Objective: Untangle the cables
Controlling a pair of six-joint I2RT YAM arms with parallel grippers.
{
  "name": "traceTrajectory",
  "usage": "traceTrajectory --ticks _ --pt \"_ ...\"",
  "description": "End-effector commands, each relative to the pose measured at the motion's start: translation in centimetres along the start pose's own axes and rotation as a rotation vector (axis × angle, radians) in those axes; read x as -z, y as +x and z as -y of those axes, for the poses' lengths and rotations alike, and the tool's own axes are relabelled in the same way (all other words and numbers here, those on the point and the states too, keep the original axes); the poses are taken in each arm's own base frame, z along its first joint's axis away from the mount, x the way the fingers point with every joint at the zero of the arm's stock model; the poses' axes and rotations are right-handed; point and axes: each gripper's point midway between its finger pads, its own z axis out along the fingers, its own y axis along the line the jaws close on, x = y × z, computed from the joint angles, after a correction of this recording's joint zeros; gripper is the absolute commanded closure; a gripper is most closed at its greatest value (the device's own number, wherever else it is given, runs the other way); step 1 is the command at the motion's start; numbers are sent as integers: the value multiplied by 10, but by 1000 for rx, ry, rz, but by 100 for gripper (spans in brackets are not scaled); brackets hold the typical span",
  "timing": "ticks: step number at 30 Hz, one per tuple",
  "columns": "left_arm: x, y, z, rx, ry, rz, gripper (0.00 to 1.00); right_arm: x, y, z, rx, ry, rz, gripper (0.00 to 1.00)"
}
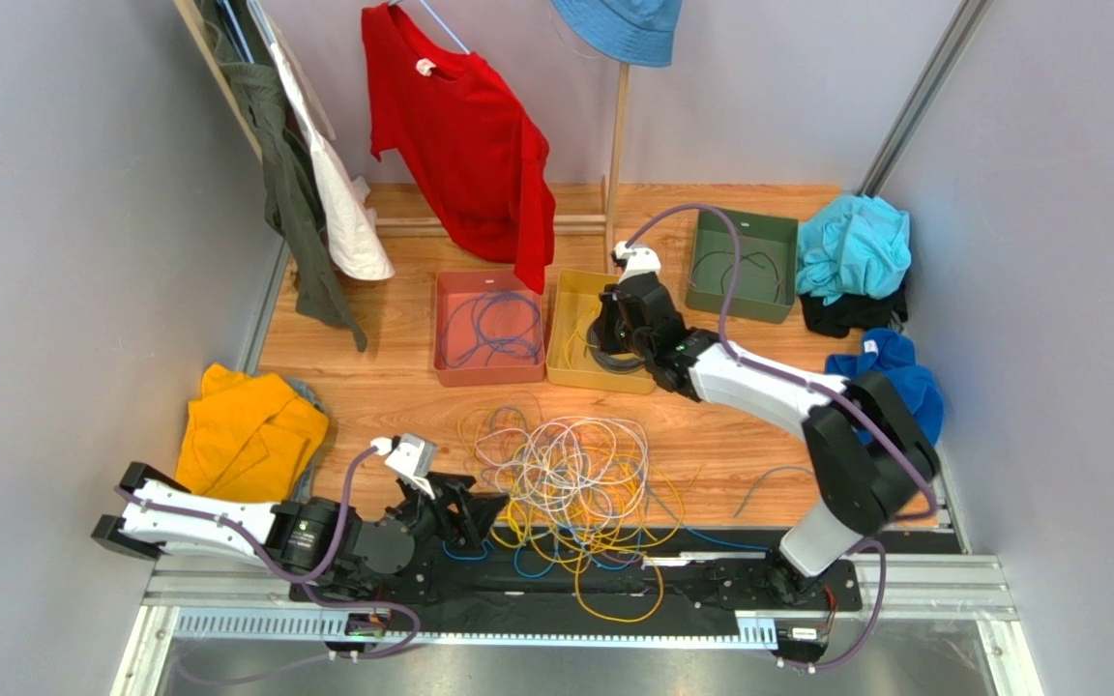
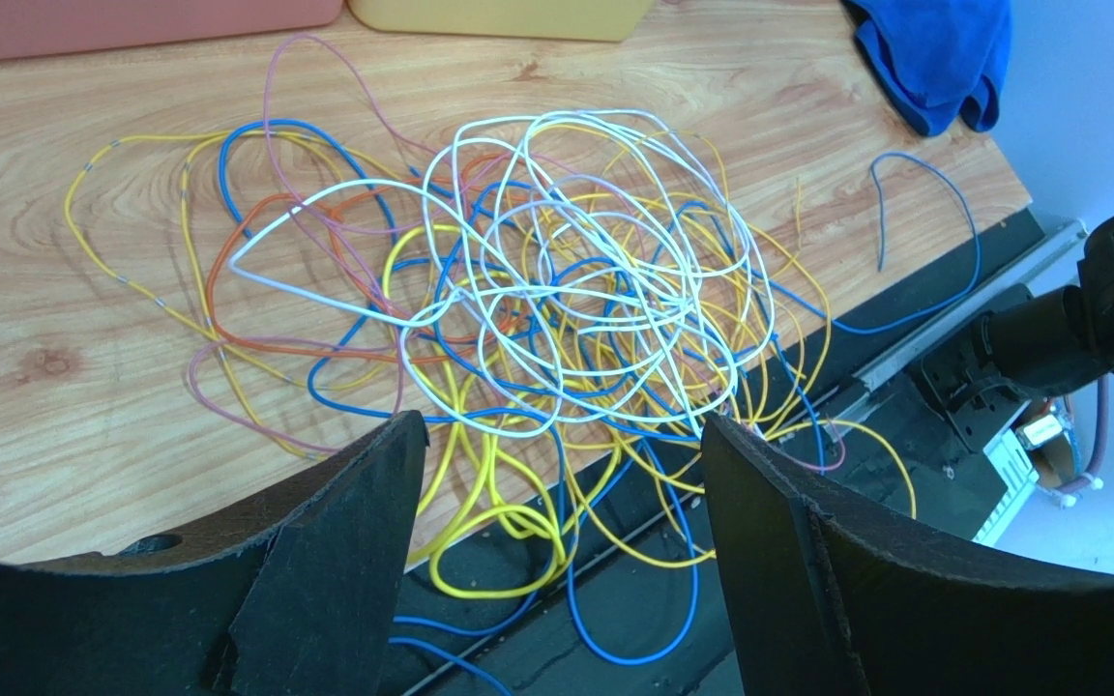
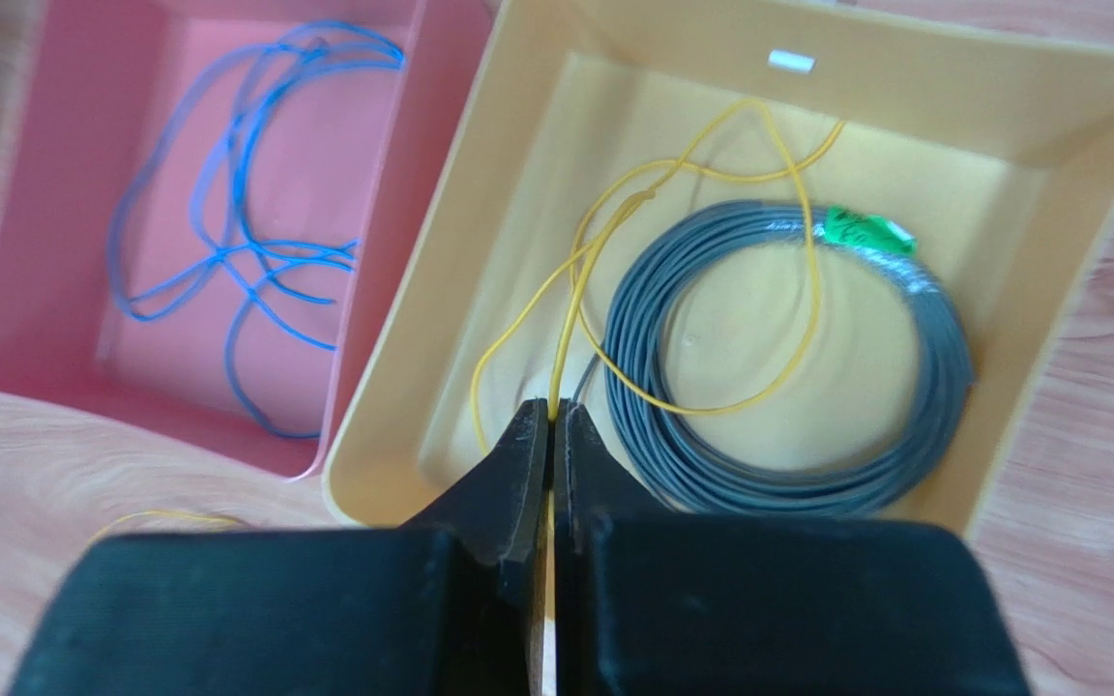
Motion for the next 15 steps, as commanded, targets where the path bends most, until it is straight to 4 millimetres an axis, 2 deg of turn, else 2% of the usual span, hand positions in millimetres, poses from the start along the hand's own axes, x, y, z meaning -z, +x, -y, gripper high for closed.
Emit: traceTrajectory --ticks 1,2,3,4,6,7,8,10,12,13,15 --pt "0 -4 3 1 11 15 21 -25 -5 -4 11 32 -17 99" --pt "0 -4 3 -2 10 14 21 -29 -9 -1 -2 56 -6 91" --pt "1 -4 2 -3 9 15 21 -32 -1 5 8 87 -36 80" --pt "1 -5 2 -4 9 17 21 -32 -6 6 10 99 -22 62" --pt "1 -6 0 -2 6 21 21 -27 -15 6 2 104 7 49" --pt "1 -6 -1 -2 4 23 21 -24 -20 6 -4 110 27 39" --pt "1 -7 -2 1 1 27 20 -20 -23 6 -6 107 37 34" --pt "1 -8 -2 3 1 33 20 -3 -42 4 -19 103 94 26" --pt "1 -10 -2 3 1 39 20 9 -45 3 -13 95 113 25" --pt "1 -11 -2 0 1 41 20 24 -58 -1 -17 81 152 25" --pt "1 -12 0 -3 5 42 20 39 -55 -4 -1 63 153 25"
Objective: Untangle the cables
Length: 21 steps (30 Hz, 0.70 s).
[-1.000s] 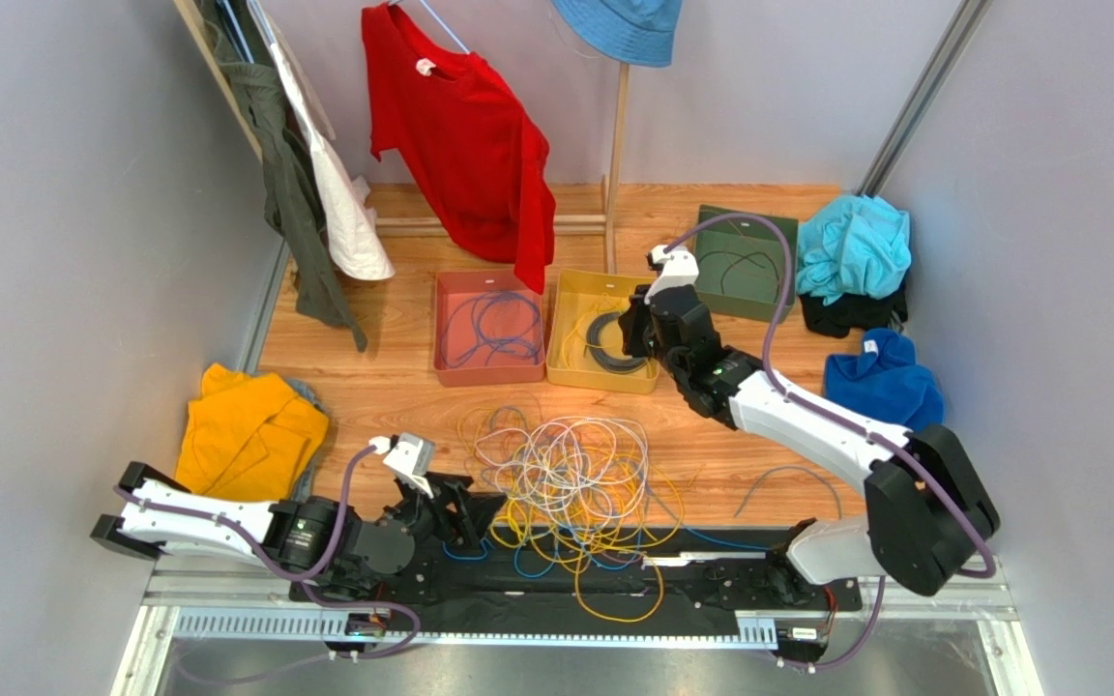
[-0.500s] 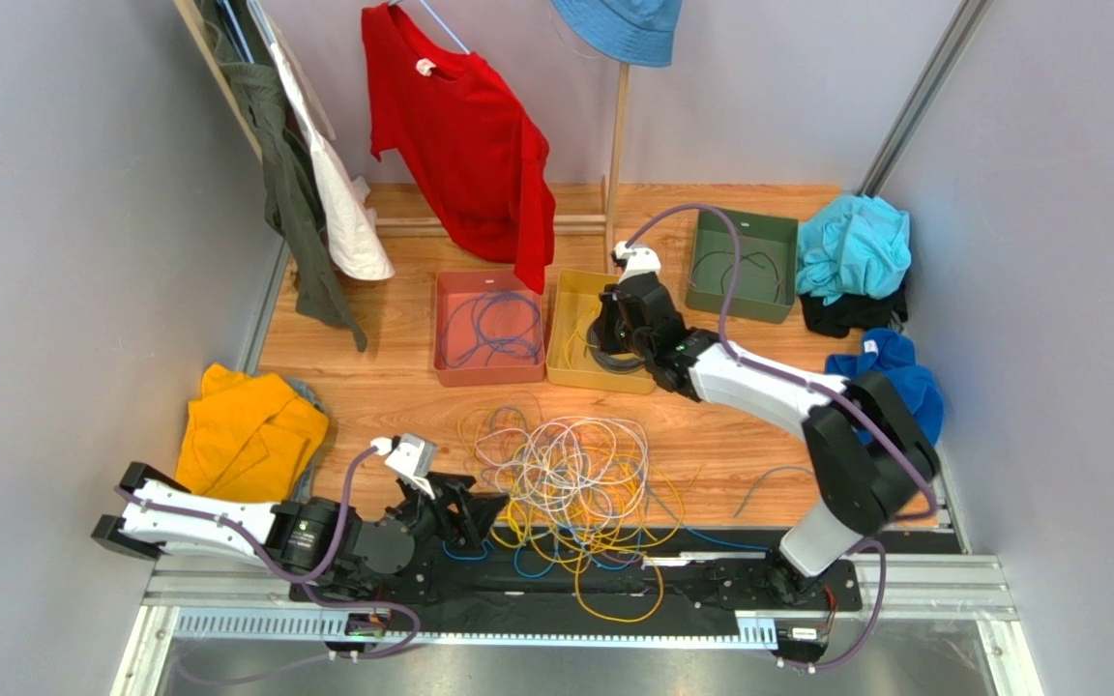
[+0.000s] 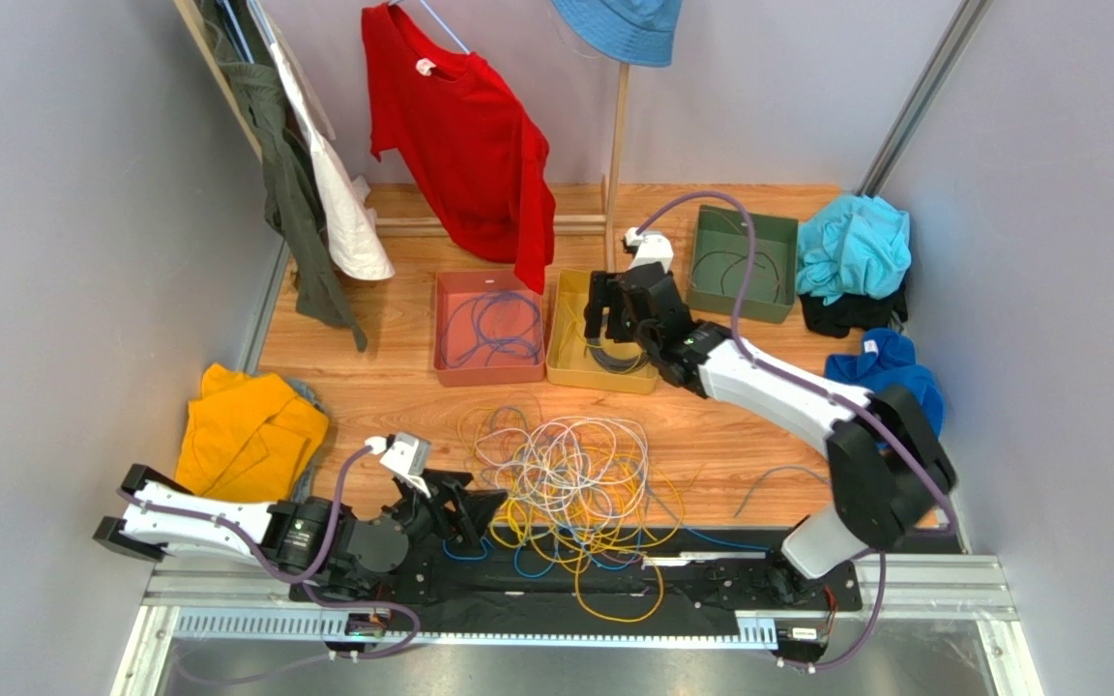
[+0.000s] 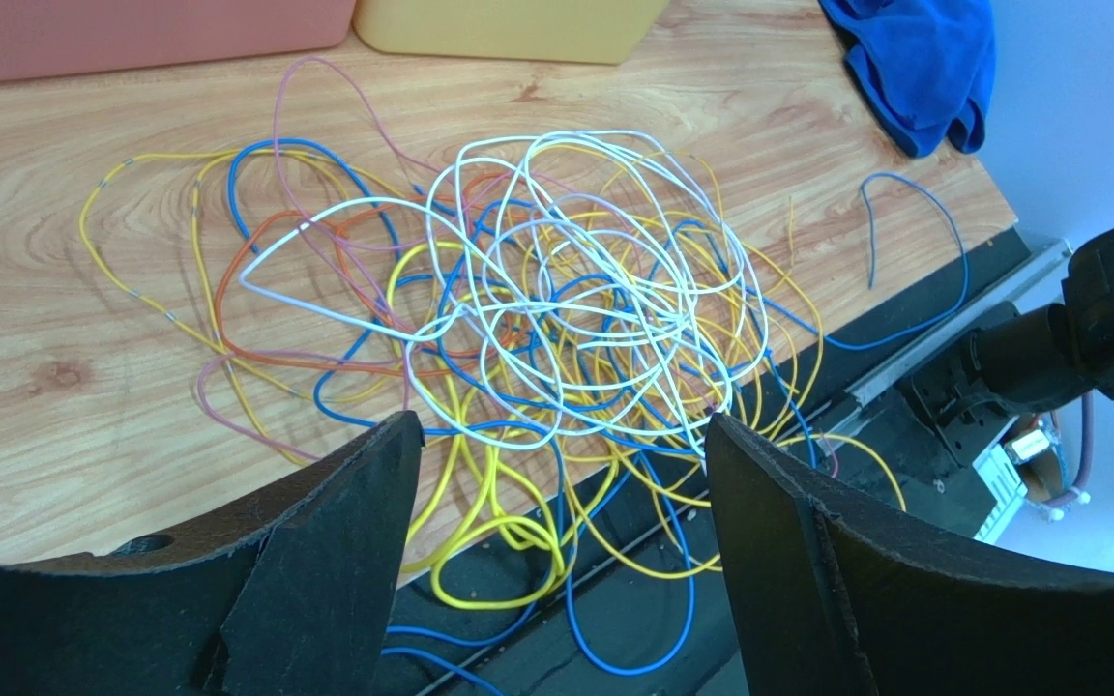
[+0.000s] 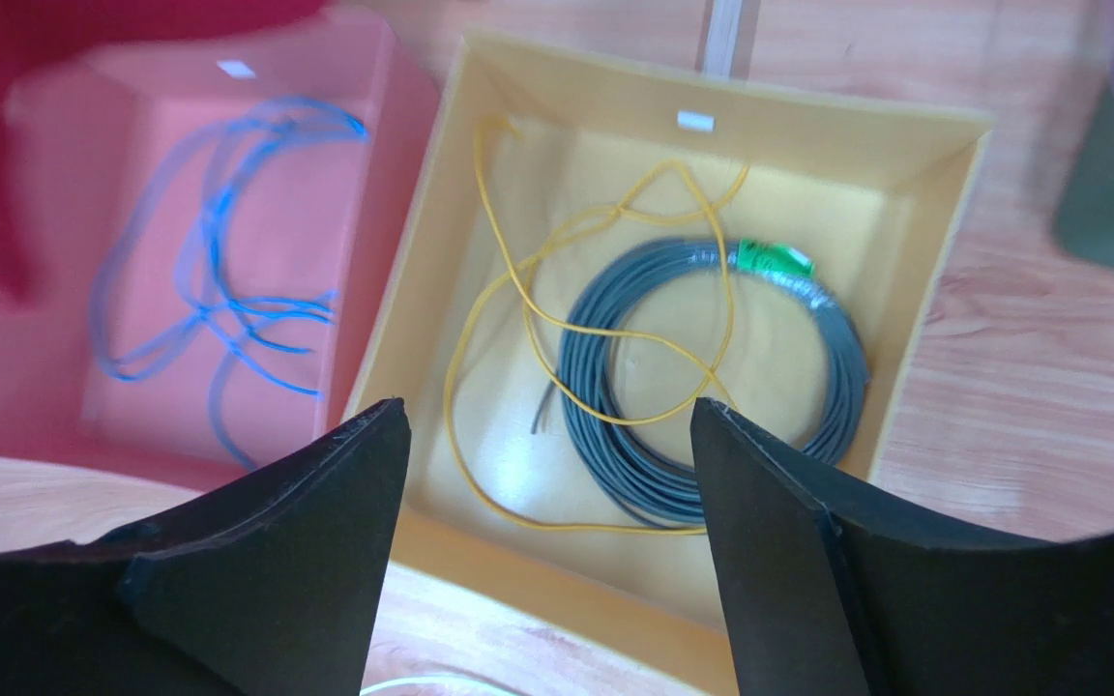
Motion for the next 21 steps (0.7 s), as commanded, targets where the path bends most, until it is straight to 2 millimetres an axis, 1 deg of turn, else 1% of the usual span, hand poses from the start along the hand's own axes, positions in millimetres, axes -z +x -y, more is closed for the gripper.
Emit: traceTrajectory --ticks 1,2,3,4,5,6,7,8,9,10,11,12,13,14,15,17,19,21 --pt "0 -6 2 -13 3 19 20 54 -44 -12 -15 -57 147 25" --pt "0 -5 2 -17 1 15 20 61 -29 -13 -1 -72 121 26" --pt "0 -5 3 -16 1 13 20 68 -22 -14 6 -84 111 27" --pt "0 -5 3 -14 -3 12 20 81 -18 -15 -1 -101 113 28" --pt "-1 -3 3 -22 -11 7 20 89 -5 -21 11 -124 96 29" --pt "-1 -3 3 -21 -12 4 20 90 21 -11 26 -100 58 30" --pt "-2 -3 4 -17 -15 3 20 97 33 -8 19 -96 45 30" --pt "-3 0 4 -30 -23 -7 20 110 39 -14 11 -124 56 31" --pt "-3 0 5 -32 -25 -11 20 111 69 -2 24 -110 14 34" --pt "-3 1 6 -27 -27 -15 20 116 78 -1 -4 -118 9 35" --pt "-3 3 6 -41 -35 -25 20 127 84 -3 -11 -145 14 37" --pt "-4 3 6 -42 -39 -27 20 130 91 1 -13 -139 14 39" --pt "-4 4 5 -46 -48 -33 20 133 111 8 -5 -130 -15 40" --pt "-3 2 7 -39 -47 -32 20 139 109 11 -21 -134 7 40" --pt "-3 2 7 -40 -49 -33 20 139 121 20 -16 -117 -5 41" --pt "-3 3 6 -38 -54 -36 20 143 123 23 -39 -127 10 41" --pt "-3 4 6 -27 -54 -39 20 140 129 30 -37 -106 15 40" --pt "-3 5 6 -12 -54 -42 20 136 131 30 -31 -99 17 40"
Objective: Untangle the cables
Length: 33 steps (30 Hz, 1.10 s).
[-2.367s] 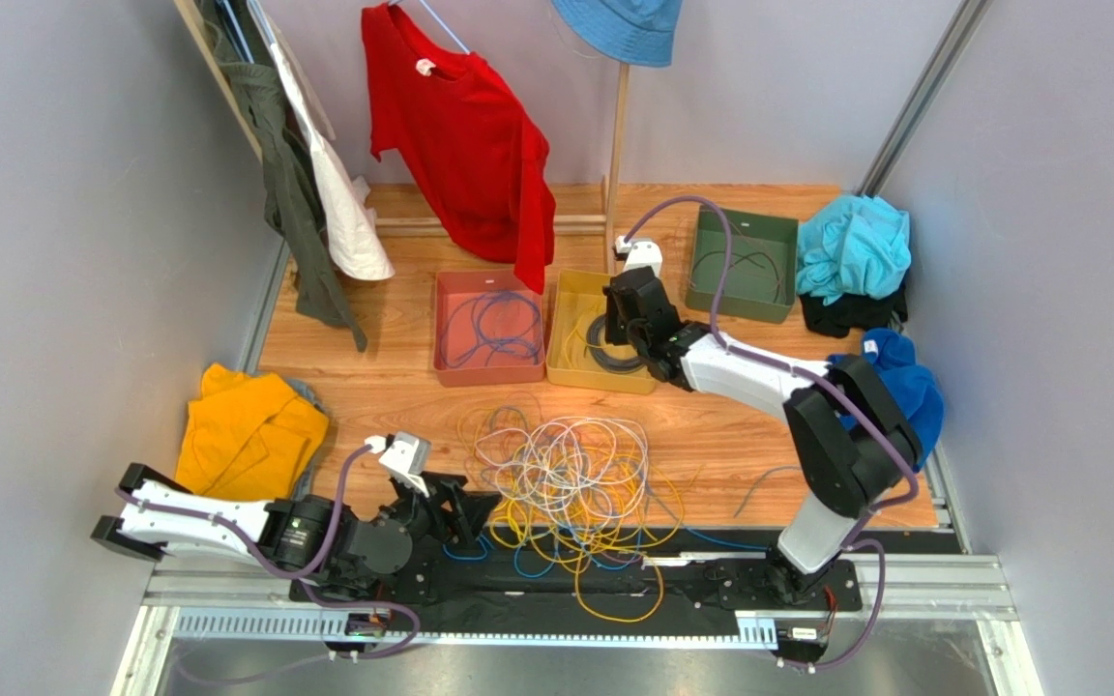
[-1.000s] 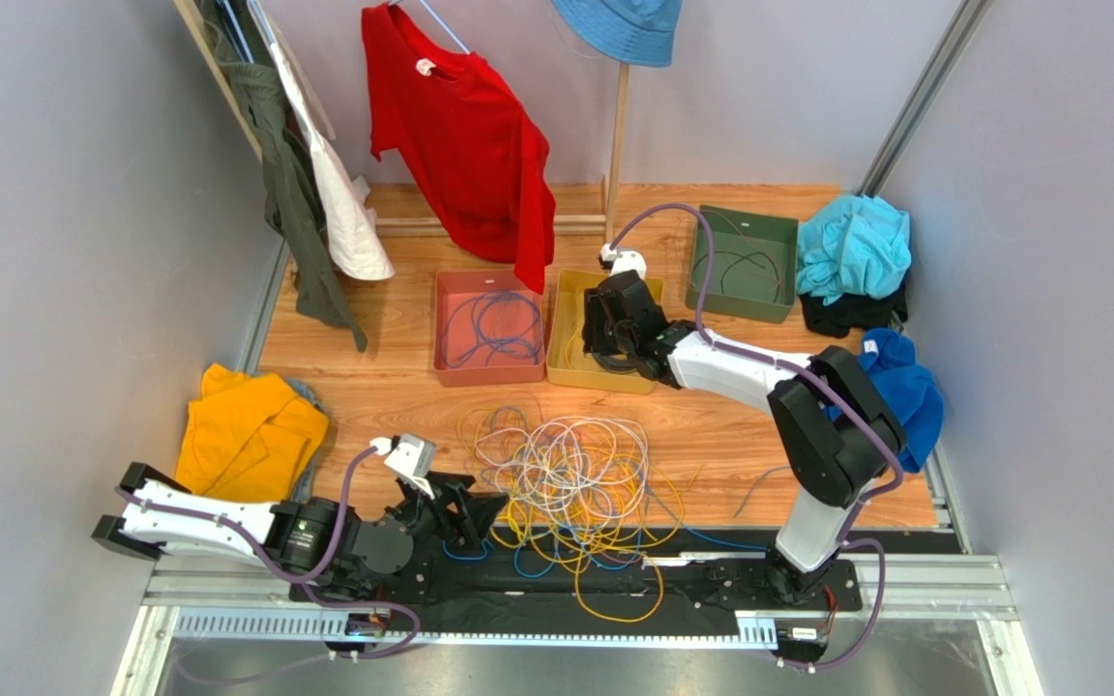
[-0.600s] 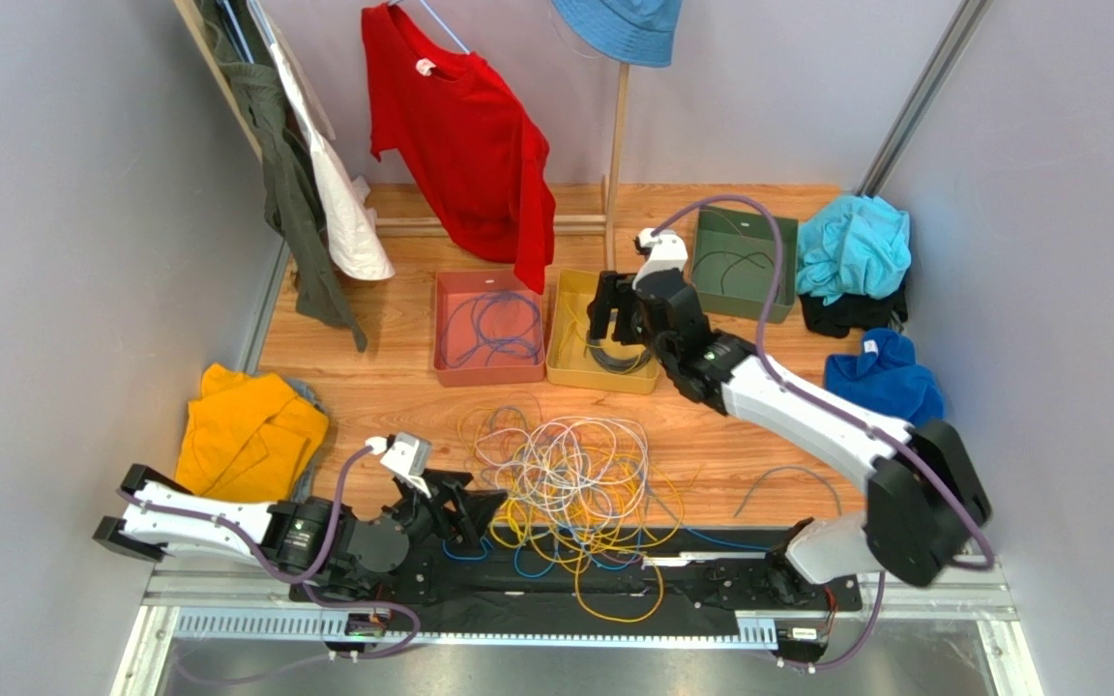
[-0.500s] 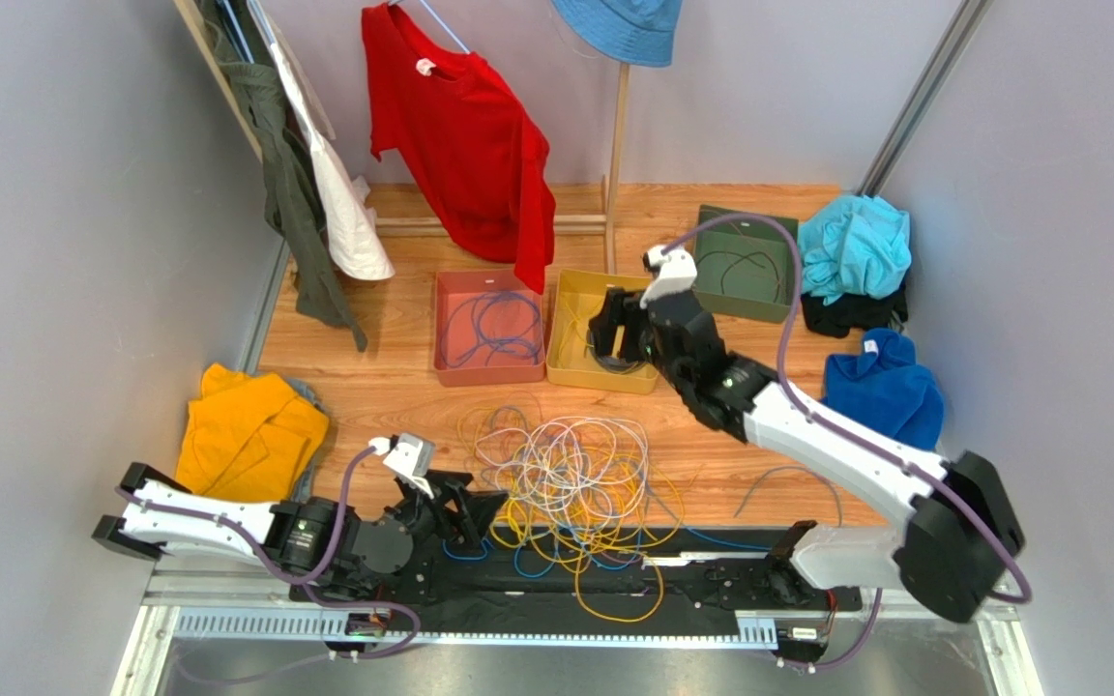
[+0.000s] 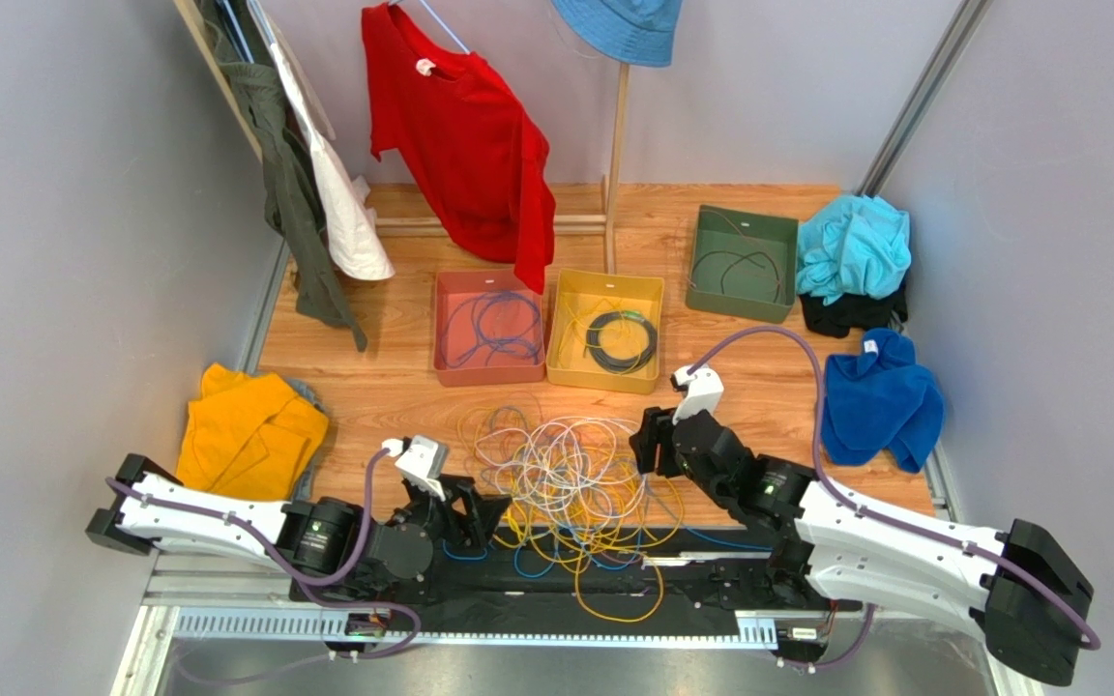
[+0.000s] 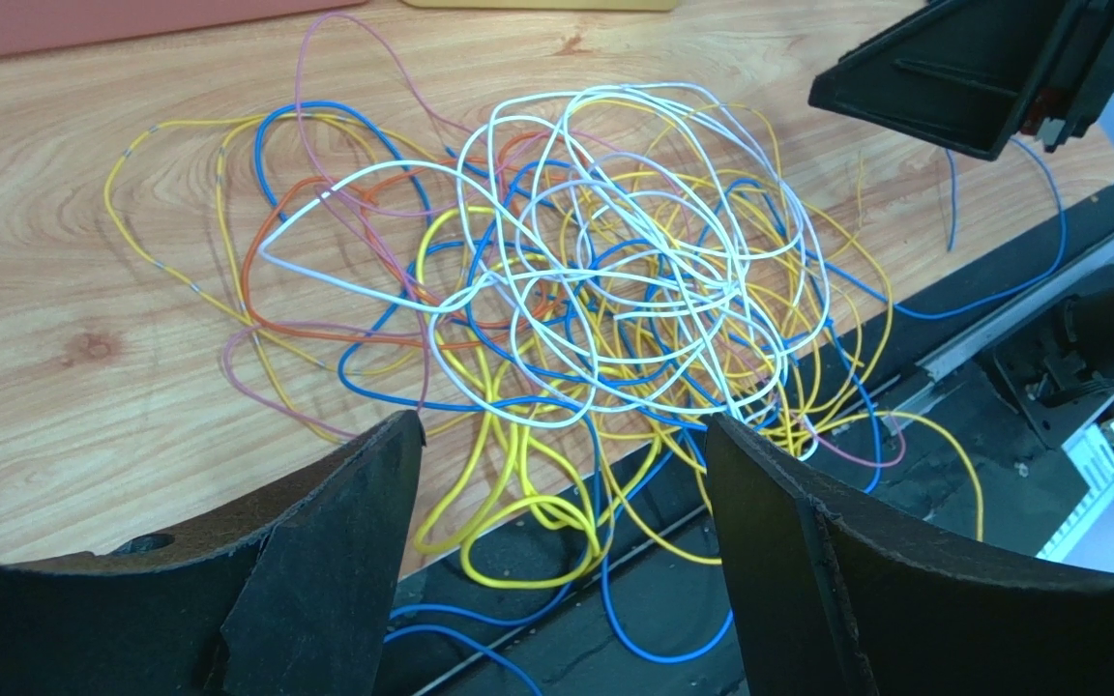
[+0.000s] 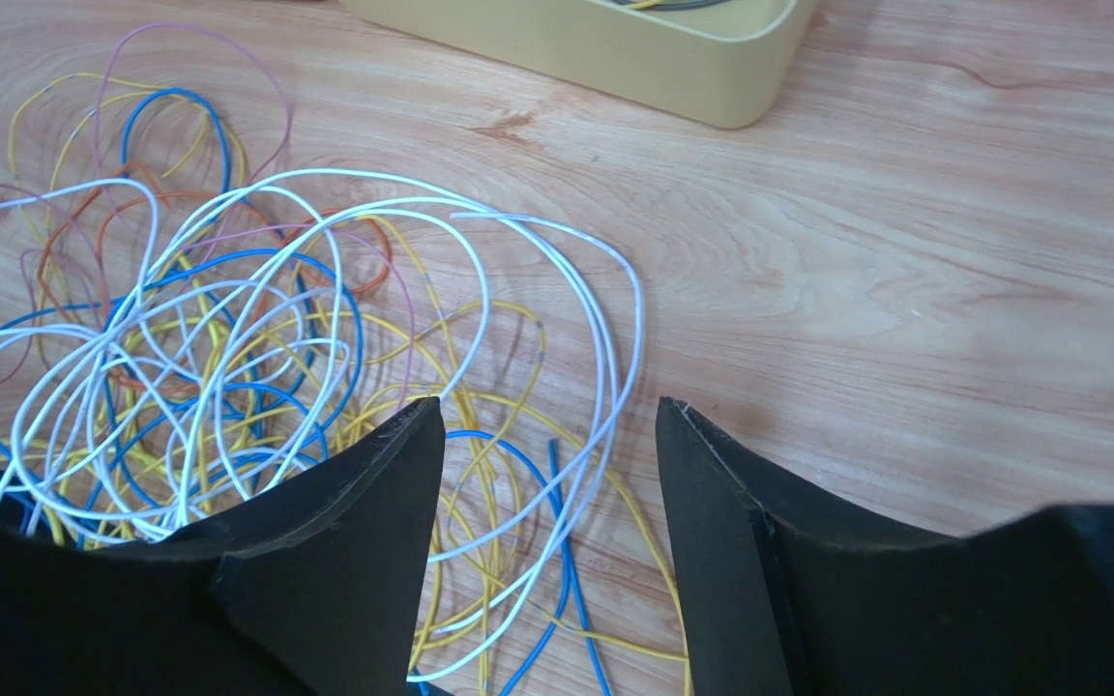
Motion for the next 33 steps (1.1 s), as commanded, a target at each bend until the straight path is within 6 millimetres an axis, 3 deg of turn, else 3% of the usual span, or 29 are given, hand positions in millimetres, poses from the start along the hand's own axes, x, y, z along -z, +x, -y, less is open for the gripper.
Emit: traceTrajectory --ticks 1,7,9,10,11,12,16,17,20,21,24,25,27,28,31,32,33 --pt "3 -9 10 69 17 4 20 -7 -11 0 -47 21 67 40" --pt "2 -3 13 61 11 -21 20 -32 13 -8 -13 29 -24 43" --pt "1 -4 14 60 9 -23 20 -35 15 -14 -28 6 -28 49" --pt "1 -3 15 53 6 -25 20 -37 18 -14 -29 7 -37 54" --pt "1 -3 16 52 6 -27 20 -38 16 -15 -31 10 -34 68" --pt "1 -3 16 52 5 -27 20 -38 16 -15 -32 14 -34 76" --pt "0 -2 16 48 5 -31 20 -29 1 -18 -33 7 9 96" --pt "0 -1 16 47 5 -31 20 -22 -7 -18 -36 1 34 100" --pt "0 -1 17 54 10 -27 20 2 -36 -26 -35 -32 95 100" --pt "1 -2 17 58 15 -28 20 15 -60 -38 -42 -69 139 100" --pt "1 -4 16 55 16 -21 20 58 -111 -47 -15 -126 250 100" --pt "1 -5 16 54 16 -18 20 83 -147 -59 -33 -174 321 100" --pt "1 -7 16 60 15 -7 20 110 -176 -63 -3 -206 374 100" --pt "1 -7 15 60 17 -6 20 133 -204 -70 -22 -239 426 100" --pt "1 -9 17 62 26 1 20 160 -228 -81 16 -289 436 100" --pt "1 -9 17 58 27 2 20 181 -247 -89 8 -341 467 100" --pt "1 -10 18 62 30 6 20 189 -254 -93 7 -363 476 100"
